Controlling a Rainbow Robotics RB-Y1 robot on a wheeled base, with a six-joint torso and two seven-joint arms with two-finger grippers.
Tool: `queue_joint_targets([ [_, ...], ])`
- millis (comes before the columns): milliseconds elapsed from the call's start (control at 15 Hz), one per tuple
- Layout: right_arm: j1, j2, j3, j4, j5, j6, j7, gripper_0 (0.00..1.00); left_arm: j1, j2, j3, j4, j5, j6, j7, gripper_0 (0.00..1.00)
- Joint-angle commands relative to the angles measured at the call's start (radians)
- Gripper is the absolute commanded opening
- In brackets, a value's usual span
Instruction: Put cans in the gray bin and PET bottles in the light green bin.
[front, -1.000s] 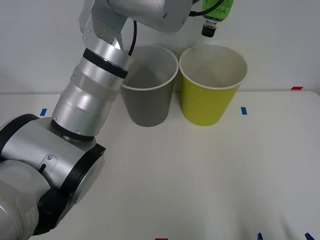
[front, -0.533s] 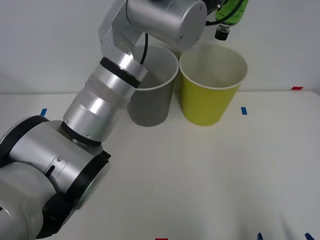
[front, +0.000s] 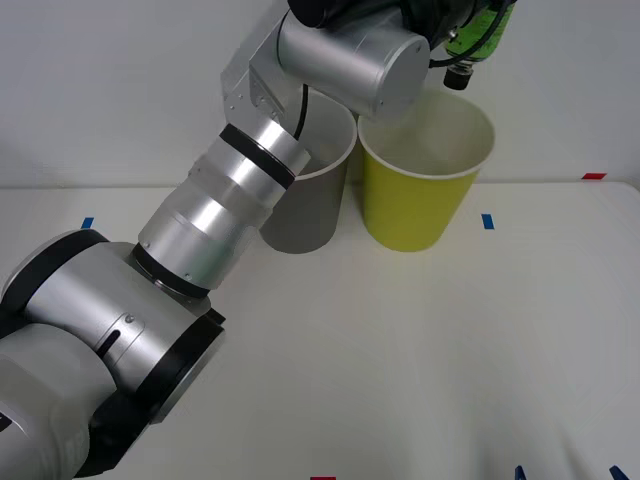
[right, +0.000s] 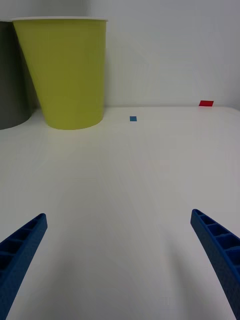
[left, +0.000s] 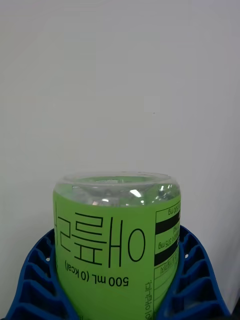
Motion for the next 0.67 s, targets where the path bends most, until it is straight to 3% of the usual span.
queue_joint_targets([
  [67, 0.0, 0.0, 0.0, 0.0, 0.0, 0.0, 0.0, 1.0, 0.0, 0.006, 0.0, 0.001, -0.018, -0.004, -0.002, 0.0],
  [267, 0.0, 0.0, 0.0, 0.0, 0.0, 0.0, 0.0, 1.0, -0.003, 0.003, -0.011, 0.067, -0.064, -0.098, -0.001, 0.0],
  [667, 0.0, 0.0, 0.0, 0.0, 0.0, 0.0, 0.0, 1.0, -0.003, 0.003, -0.012, 0.067, -0.051, -0.096, 0.018, 0.0],
])
